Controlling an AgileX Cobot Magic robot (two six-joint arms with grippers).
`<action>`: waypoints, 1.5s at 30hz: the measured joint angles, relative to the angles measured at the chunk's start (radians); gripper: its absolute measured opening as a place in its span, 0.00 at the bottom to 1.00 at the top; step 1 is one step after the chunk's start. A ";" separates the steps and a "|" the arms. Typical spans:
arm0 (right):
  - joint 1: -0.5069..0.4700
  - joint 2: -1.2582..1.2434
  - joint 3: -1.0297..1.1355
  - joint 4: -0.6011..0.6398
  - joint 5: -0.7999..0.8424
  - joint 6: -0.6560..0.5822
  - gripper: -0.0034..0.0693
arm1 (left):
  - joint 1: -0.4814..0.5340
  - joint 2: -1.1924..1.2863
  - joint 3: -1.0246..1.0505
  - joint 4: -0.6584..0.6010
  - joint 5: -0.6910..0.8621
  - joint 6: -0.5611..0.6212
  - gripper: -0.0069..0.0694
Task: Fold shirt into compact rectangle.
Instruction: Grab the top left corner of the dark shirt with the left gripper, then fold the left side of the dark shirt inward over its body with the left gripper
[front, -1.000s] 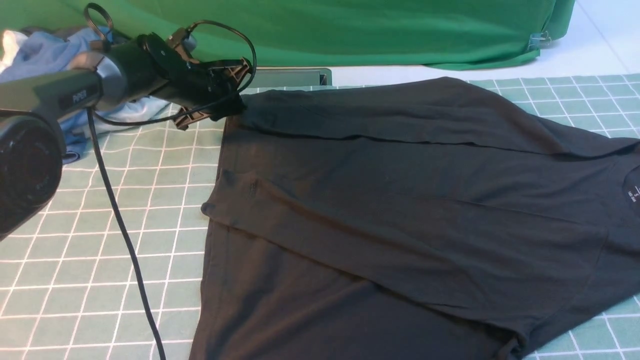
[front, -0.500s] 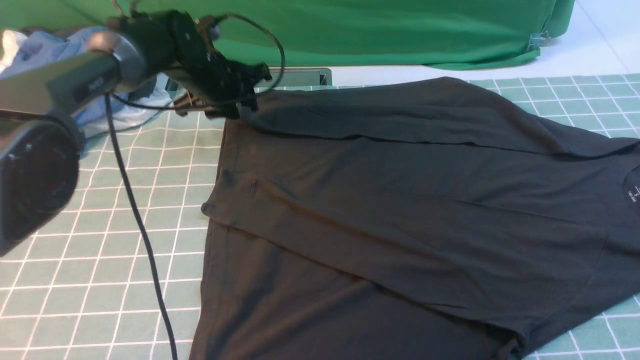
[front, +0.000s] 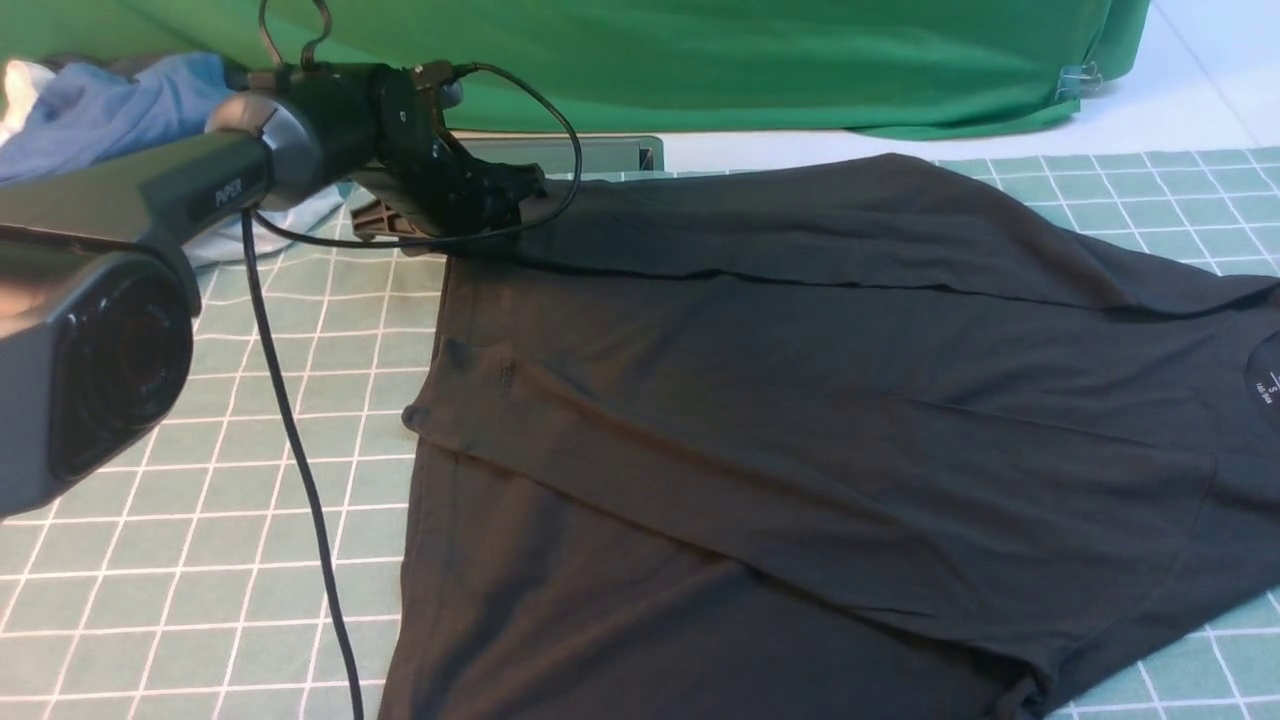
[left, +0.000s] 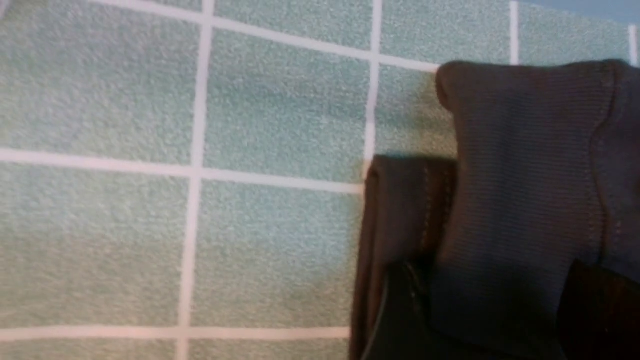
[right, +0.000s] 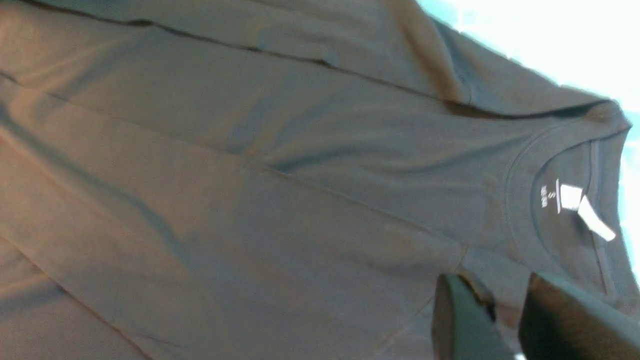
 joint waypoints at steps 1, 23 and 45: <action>0.000 0.000 0.000 0.001 0.004 0.001 0.33 | 0.000 0.000 -0.001 0.013 0.001 0.001 0.59; 0.000 0.000 0.008 0.001 -0.028 0.003 0.33 | 0.001 0.028 -0.003 -0.185 -0.062 0.101 0.17; 0.000 0.000 0.025 -0.062 0.024 -0.075 0.09 | 0.015 -0.080 -0.490 -0.442 0.626 -0.007 0.15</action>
